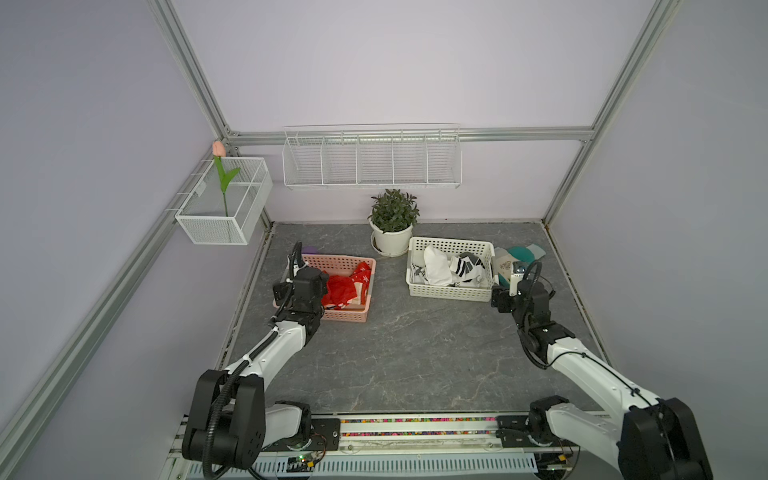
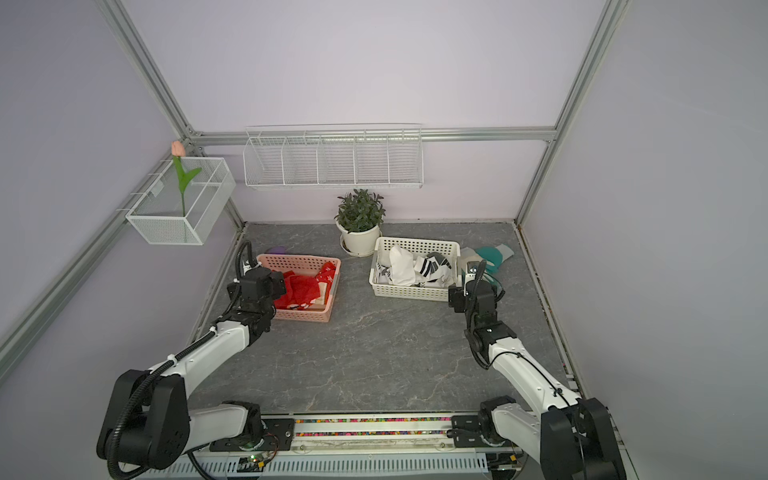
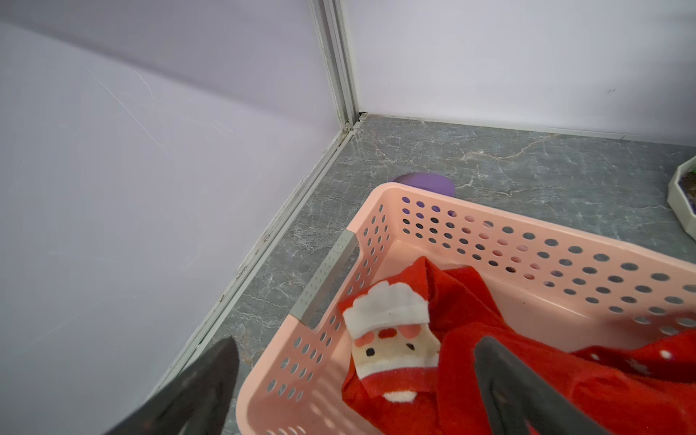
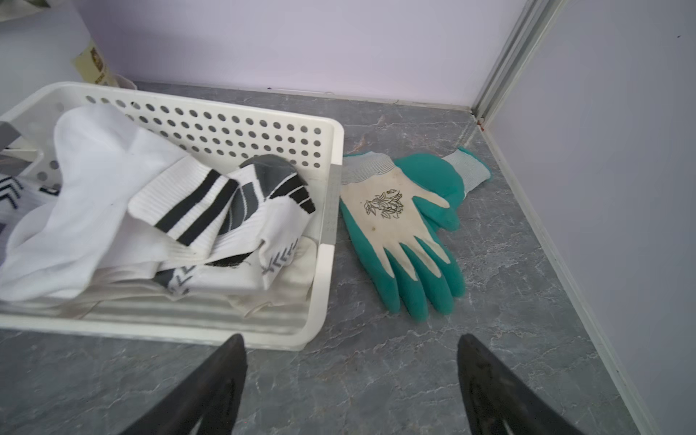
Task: Sort the socks into the basket by color
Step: Reset both arms
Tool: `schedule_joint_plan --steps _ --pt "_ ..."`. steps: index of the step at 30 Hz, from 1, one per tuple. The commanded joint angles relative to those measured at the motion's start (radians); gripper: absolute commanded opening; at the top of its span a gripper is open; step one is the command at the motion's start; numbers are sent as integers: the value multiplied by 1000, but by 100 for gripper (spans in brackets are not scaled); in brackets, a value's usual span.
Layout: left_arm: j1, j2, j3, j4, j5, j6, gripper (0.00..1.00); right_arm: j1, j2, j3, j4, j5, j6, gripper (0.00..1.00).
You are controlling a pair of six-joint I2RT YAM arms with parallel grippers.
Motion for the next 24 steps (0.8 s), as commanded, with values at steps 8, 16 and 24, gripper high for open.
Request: schedule_joint_plan --steps 8,16,24 --pt "30 125 -111 377 31 22 100 -69 152 -73 372 -2 -89 88" --pt "64 189 -157 517 98 23 100 -110 248 -191 672 -74 -163 88" --pt "95 263 -233 734 166 27 99 -152 418 -267 950 -103 -125 89"
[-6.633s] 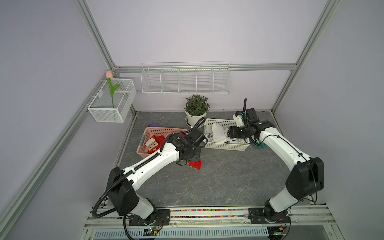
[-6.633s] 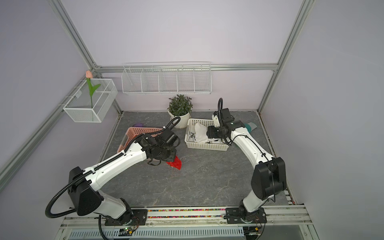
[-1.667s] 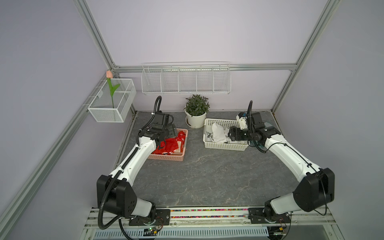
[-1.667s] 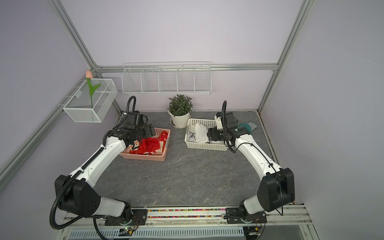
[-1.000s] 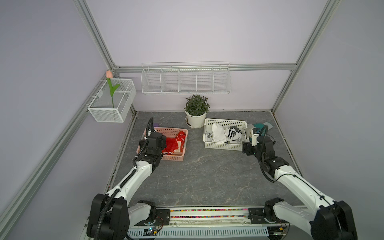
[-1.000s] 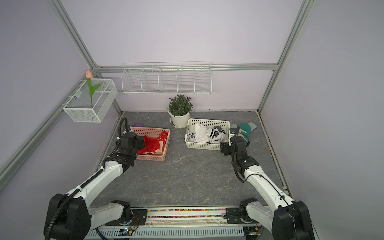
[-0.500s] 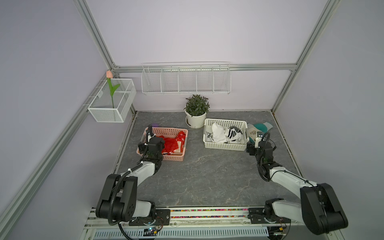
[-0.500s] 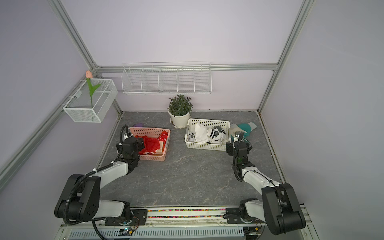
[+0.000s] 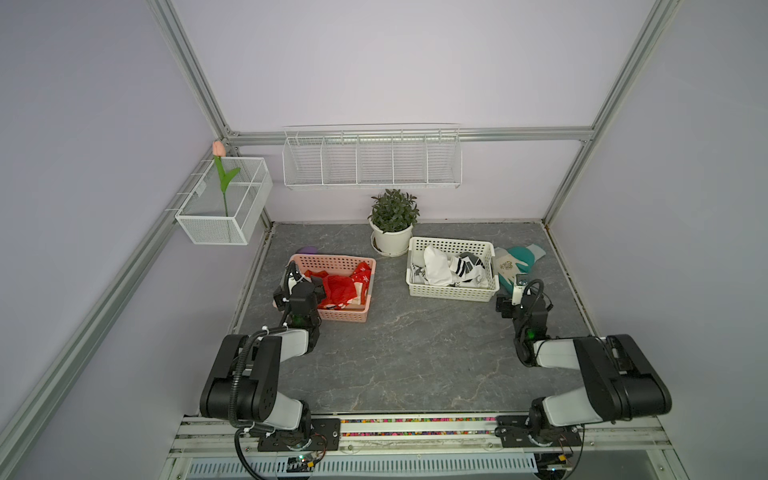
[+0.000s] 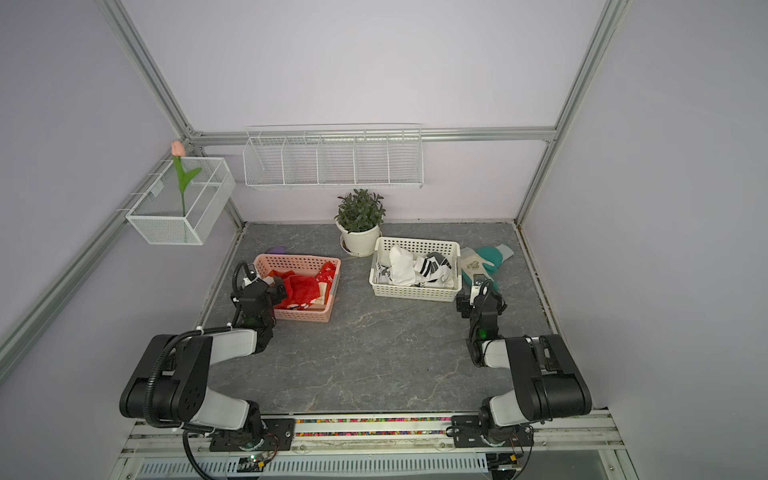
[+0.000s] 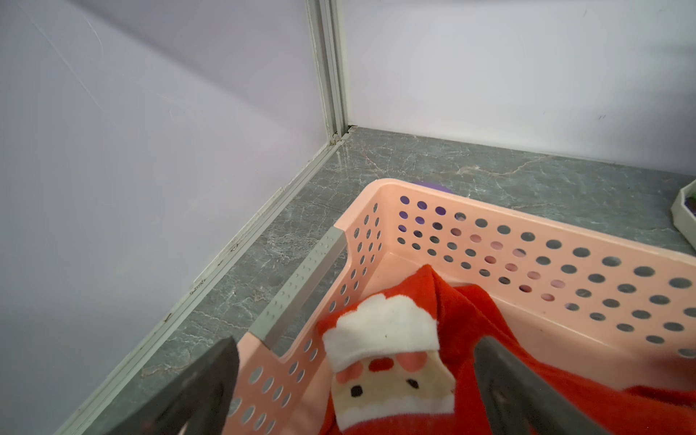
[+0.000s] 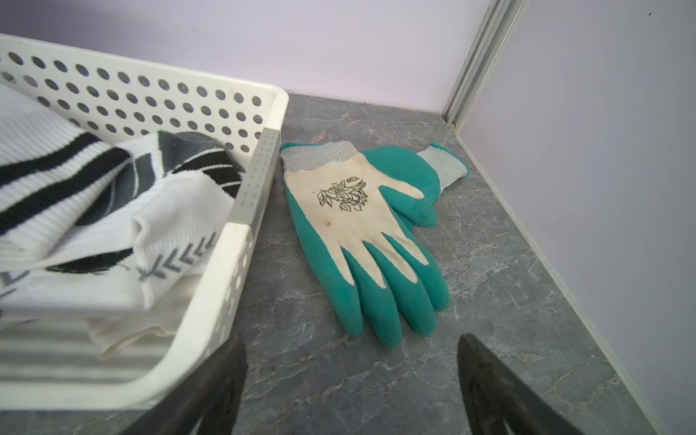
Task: Sort the socks into the basket by color
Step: Reset both arms
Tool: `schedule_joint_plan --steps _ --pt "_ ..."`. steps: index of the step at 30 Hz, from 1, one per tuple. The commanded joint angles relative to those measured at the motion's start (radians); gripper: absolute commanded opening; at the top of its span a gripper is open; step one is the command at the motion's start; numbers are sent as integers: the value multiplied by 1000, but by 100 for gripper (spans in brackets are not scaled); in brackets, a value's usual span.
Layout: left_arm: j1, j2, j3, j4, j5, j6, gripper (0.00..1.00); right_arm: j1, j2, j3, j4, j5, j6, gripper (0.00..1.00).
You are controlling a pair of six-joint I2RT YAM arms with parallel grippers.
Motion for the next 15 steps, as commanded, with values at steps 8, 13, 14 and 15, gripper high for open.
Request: schedule_joint_plan --steps 8,13,14,15 --pt "8 12 -9 36 34 -12 99 -40 69 57 60 -69 18 89" --pt "9 12 -10 36 34 -13 99 -78 53 80 -8 -110 55 89" --pt "8 12 -10 34 35 -14 99 -78 57 79 1 -110 56 89" --pt "9 12 -9 34 34 -13 99 -78 57 79 0 -110 56 89"
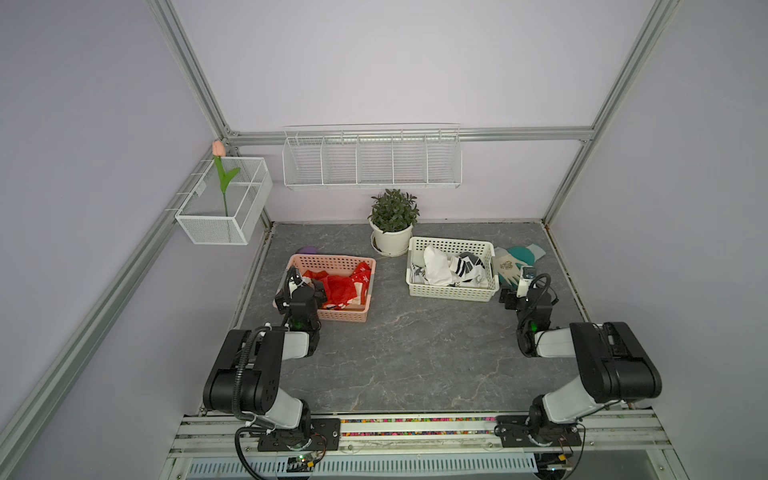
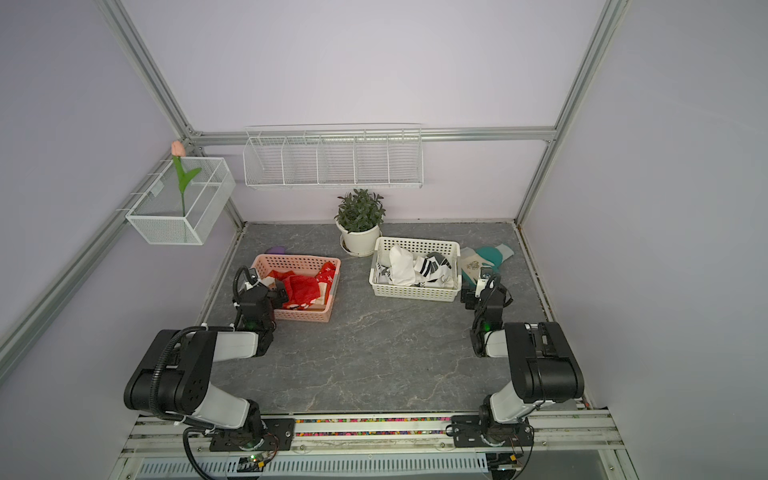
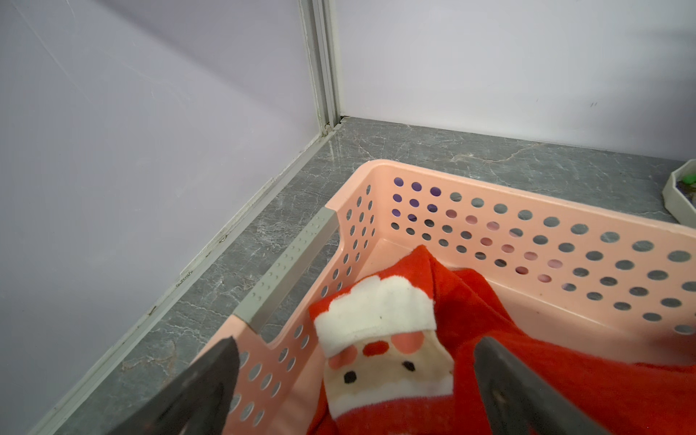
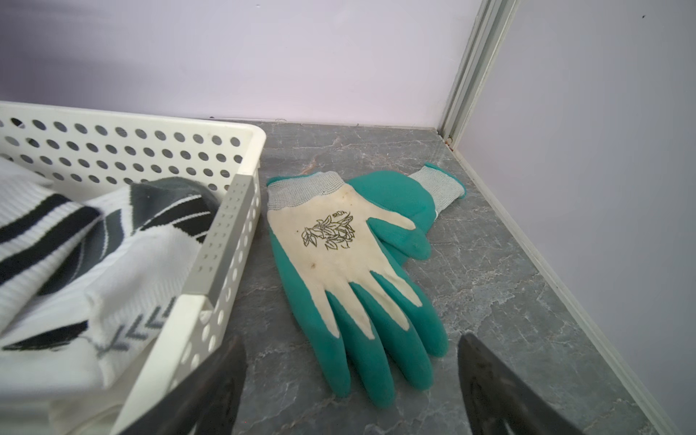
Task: Sort the socks into the basket by color
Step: Reset both arms
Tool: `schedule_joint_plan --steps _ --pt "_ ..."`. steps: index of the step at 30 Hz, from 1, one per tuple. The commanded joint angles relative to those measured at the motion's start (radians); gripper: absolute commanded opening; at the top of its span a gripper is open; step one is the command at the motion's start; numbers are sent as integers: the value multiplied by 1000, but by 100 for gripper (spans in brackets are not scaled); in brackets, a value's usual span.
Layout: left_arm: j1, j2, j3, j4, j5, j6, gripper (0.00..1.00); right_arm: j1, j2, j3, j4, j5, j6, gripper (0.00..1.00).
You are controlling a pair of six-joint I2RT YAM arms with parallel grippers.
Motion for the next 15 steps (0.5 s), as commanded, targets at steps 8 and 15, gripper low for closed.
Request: schedule_joint_plan --steps 8,15 --pt "6 -9 17 5 8 -8 99 -5 -13 4 -37 -33 17 89" --pt "7 -8 19 3 8 -9 99 -6 -15 0 -32 -34 17 89"
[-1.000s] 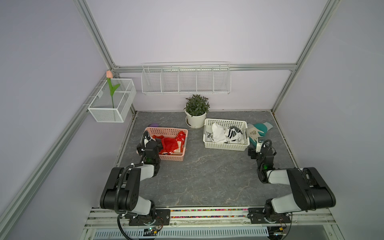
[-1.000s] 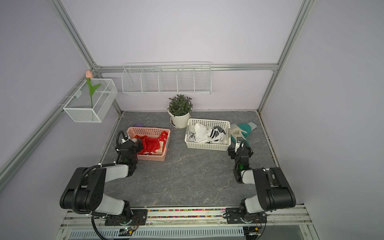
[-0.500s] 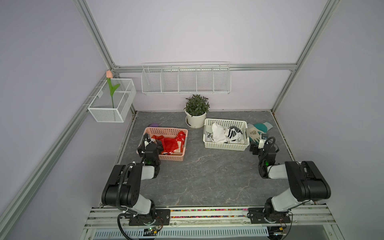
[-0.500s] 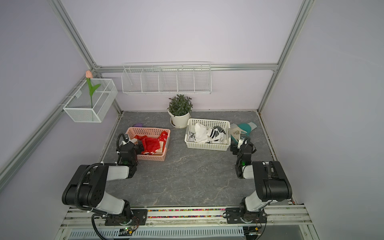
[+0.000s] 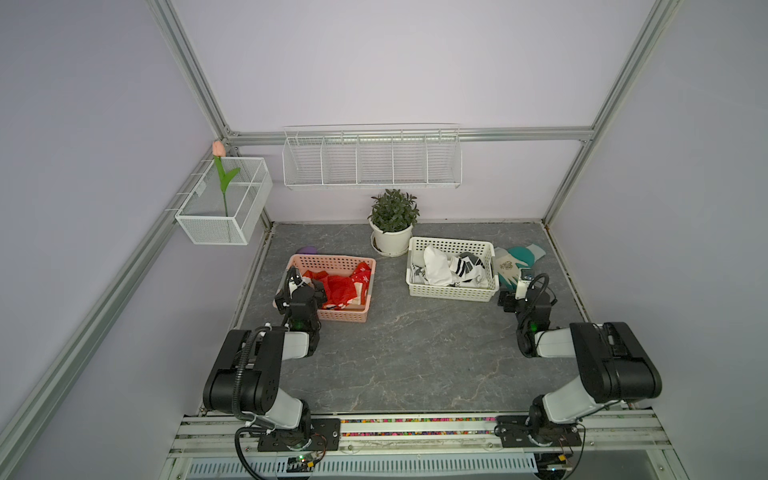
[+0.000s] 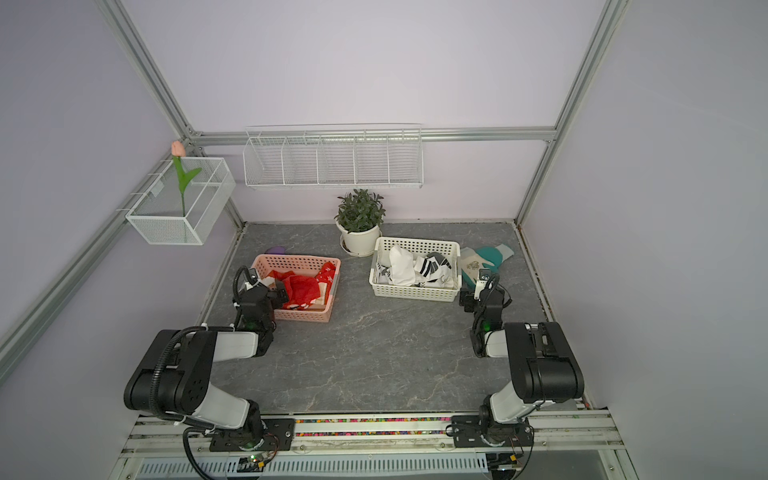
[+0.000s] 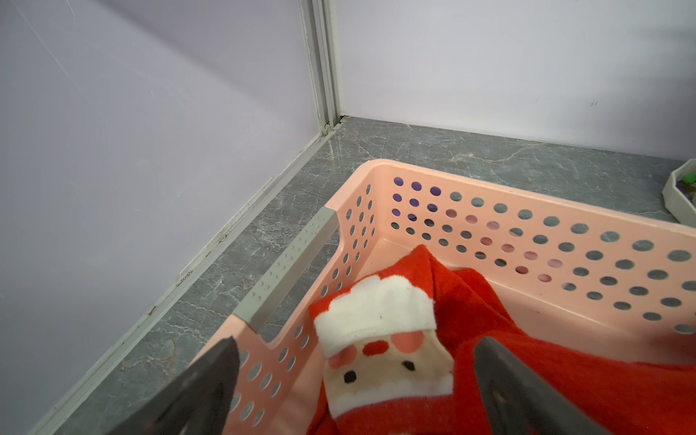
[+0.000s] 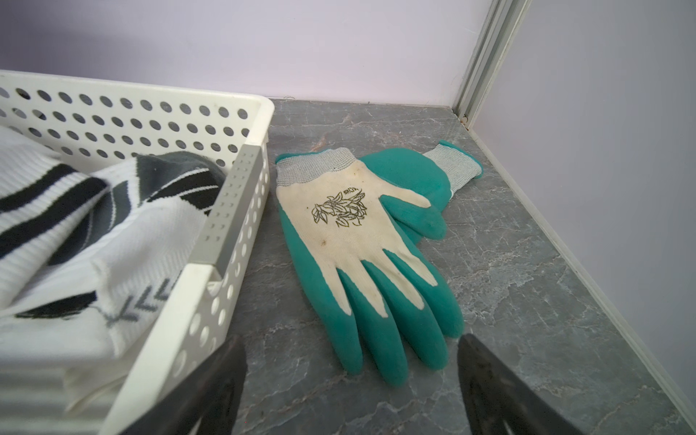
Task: Sort the socks into the basket by color
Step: Reset both arms
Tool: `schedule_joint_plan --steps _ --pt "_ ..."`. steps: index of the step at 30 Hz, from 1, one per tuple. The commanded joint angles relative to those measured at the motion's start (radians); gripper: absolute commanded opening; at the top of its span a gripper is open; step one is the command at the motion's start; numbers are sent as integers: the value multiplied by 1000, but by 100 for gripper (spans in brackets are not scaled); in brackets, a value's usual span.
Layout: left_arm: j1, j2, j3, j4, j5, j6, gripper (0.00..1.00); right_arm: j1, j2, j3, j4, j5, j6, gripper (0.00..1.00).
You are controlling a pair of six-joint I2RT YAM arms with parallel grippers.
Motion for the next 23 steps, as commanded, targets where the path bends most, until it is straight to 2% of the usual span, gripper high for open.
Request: schedule_joint_plan --steps 1,11,14,18,23 --pt "7 -7 21 3 8 -10 99 -4 -16 0 16 -8 5 89" --pt "7 -7 18 3 8 -10 99 -4 -15 0 17 -10 5 89" --pt "7 -8 19 3 9 -10 99 -2 -16 0 19 -114 -37 89" --pt "7 -7 19 4 8 -9 99 -45 -12 22 -24 -197 -7 89" --pt "7 -7 19 4 8 -10 99 -44 -17 -5 23 -228 -21 89"
